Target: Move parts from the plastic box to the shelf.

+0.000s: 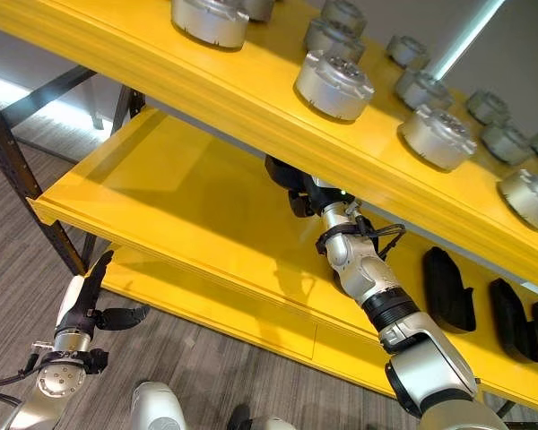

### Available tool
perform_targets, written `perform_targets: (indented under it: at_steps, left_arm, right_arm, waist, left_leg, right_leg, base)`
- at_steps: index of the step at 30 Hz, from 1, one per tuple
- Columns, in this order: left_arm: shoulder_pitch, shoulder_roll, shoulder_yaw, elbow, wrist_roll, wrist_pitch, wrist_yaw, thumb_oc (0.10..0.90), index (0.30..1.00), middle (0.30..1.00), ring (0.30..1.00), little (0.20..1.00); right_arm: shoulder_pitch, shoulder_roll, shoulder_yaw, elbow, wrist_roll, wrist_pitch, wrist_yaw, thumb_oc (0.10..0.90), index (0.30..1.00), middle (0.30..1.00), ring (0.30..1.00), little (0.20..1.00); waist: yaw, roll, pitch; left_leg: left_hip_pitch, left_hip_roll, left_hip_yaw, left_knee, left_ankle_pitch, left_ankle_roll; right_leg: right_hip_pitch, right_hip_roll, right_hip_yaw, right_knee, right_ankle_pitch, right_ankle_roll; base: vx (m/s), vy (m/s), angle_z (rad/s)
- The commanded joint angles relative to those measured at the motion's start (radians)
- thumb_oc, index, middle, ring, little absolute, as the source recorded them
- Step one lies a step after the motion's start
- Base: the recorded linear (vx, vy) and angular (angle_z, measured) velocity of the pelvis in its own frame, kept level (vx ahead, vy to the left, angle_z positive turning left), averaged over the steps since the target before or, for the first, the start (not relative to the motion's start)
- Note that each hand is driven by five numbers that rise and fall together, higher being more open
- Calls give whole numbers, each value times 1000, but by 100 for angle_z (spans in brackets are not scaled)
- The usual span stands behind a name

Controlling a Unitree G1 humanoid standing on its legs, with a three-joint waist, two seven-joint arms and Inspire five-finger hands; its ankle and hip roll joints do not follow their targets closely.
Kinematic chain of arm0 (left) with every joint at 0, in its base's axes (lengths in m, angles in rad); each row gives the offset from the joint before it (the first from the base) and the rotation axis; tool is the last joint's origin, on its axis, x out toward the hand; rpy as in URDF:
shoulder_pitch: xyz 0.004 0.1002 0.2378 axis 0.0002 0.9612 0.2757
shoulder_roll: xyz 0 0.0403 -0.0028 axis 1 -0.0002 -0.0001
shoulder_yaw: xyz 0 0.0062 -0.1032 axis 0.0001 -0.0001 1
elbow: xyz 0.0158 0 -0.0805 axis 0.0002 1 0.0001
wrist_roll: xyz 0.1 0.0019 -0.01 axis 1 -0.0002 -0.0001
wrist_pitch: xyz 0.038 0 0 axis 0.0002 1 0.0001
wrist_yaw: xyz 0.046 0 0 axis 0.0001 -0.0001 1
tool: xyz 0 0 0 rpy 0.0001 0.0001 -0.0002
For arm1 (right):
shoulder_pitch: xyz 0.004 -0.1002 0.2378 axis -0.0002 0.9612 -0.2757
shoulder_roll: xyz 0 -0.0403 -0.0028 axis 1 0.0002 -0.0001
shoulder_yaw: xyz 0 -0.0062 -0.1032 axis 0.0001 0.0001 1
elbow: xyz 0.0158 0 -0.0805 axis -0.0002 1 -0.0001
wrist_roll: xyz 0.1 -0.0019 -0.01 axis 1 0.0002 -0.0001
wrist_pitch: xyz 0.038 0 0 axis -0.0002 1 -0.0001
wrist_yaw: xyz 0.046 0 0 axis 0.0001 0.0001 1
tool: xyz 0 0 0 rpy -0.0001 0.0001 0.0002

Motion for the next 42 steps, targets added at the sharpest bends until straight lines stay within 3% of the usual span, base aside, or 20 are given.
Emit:
perform_targets:
  at_steps: [1,13,21,25,35,42]
  left_arm:
    - [-79,99,-25,-134,-16,-122,54,900,1000,1000,1000,1000]
    - [-150,133,-71,-107,-27,-136,67,900,1000,1000,1000,1000]
    - [-159,134,-73,-98,-20,-127,73,900,1000,1000,1000,1000]
    - [-173,131,-82,-96,-20,-120,76,900,1000,1000,1000,1000]
    - [-184,133,-88,-95,-11,-109,78,900,1000,1000,1000,1000]
    - [-191,136,-88,-96,1,-103,83,900,1000,1000,1000,1000]
  right_arm:
    - [-204,-40,-74,19,30,26,-131,400,300,300,300,300]
    - [-350,-44,-46,174,78,53,-198,400,300,300,300,300]
    - [-349,-9,-49,226,119,70,-192,400,300,300,300,300]
    - [-326,54,-54,346,183,75,-181,400,300,300,300,300]
    - [-305,112,-53,522,248,86,-154,400,300,300,300,300]
    - [-283,147,-55,550,271,86,-149,400,300,300,300,300]
  waist:
    - [9,-18,-52]
    - [22,19,-23]
    - [13,18,-23]
    - [7,25,-18]
    - [-1,35,-4]
    - [-5,37,-1]
  left_leg:
    - [9,37,-36,46,-51,19]
    - [-158,5,-116,164,-83,39]
    - [-188,-4,-127,180,-92,44]
    - [-201,-6,-134,188,-95,47]
    - [-201,-10,-135,190,-98,47]
    - [-205,-9,-137,191,-99,47]
  right_leg:
    - [67,-138,78,-56,69,134]
    - [-23,-154,37,9,49,126]
    - [-39,-157,32,7,55,126]
    - [-40,-153,29,6,55,124]
    - [-37,-155,28,1,61,127]
    - [-38,-153,28,-4,63,126]
  base:
    - [-68,-8,24]
    - [-6,26,12]
    - [6,15,7]
    - [0,0,0]
    - [-1,2,0]
    - [0,0,0]
